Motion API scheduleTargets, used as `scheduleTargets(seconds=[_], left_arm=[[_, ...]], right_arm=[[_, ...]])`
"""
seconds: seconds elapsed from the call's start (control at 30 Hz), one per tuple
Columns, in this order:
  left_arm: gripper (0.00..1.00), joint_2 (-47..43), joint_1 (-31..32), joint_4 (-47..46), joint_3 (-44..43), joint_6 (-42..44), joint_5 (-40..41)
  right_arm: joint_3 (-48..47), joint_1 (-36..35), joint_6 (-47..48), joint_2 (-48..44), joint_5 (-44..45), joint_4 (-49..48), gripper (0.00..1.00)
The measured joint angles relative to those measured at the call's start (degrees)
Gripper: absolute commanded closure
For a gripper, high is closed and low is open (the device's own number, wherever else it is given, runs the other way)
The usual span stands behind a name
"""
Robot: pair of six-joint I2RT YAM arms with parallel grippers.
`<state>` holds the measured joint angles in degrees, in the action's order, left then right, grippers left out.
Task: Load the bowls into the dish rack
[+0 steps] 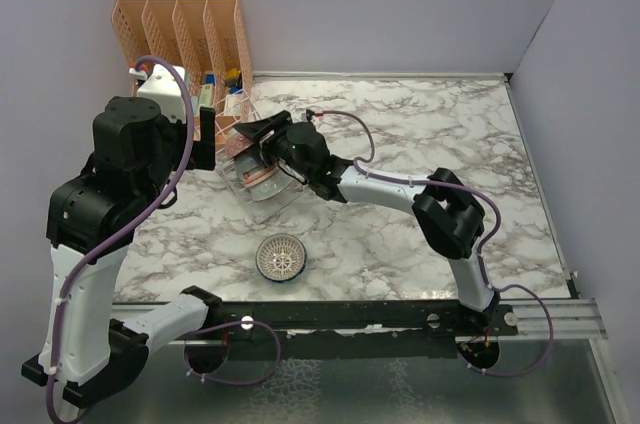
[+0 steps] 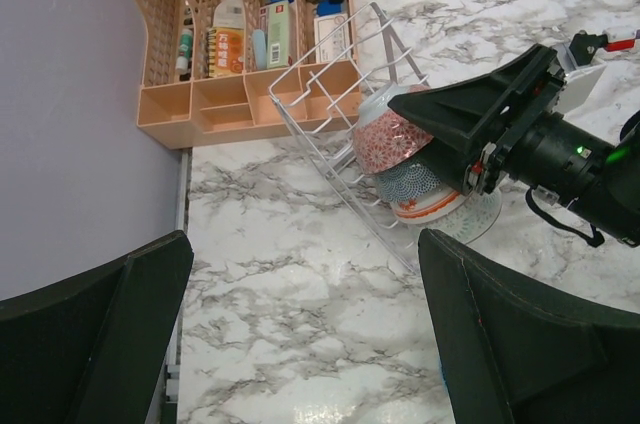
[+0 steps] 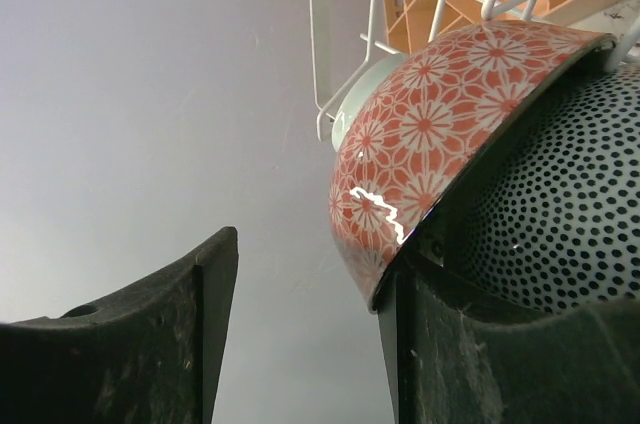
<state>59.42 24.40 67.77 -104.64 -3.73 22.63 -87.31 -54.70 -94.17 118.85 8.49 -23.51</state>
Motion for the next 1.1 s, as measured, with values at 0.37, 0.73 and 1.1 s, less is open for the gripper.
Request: scheduleTargets(seconds=[0.37, 0.73, 1.1], left_arm=[[0.01, -0.02, 0.00, -0.22, 1.03, 0.31, 0.90], [0.01, -0.02, 0.00, -0.26, 1.20, 0.48, 0.96], [0.01, -0.02, 0.00, -0.28, 1.20, 0.48, 0.96]], right_arm=[[-0.33, 0.35, -0.07, -0.02, -3.58, 4.11, 0.44], [4.50, 0.33, -0.33, -3.19, -4.90, 3.48, 0.44], [5.44, 0.33, 1.03, -4.79, -5.25, 4.50, 0.44]])
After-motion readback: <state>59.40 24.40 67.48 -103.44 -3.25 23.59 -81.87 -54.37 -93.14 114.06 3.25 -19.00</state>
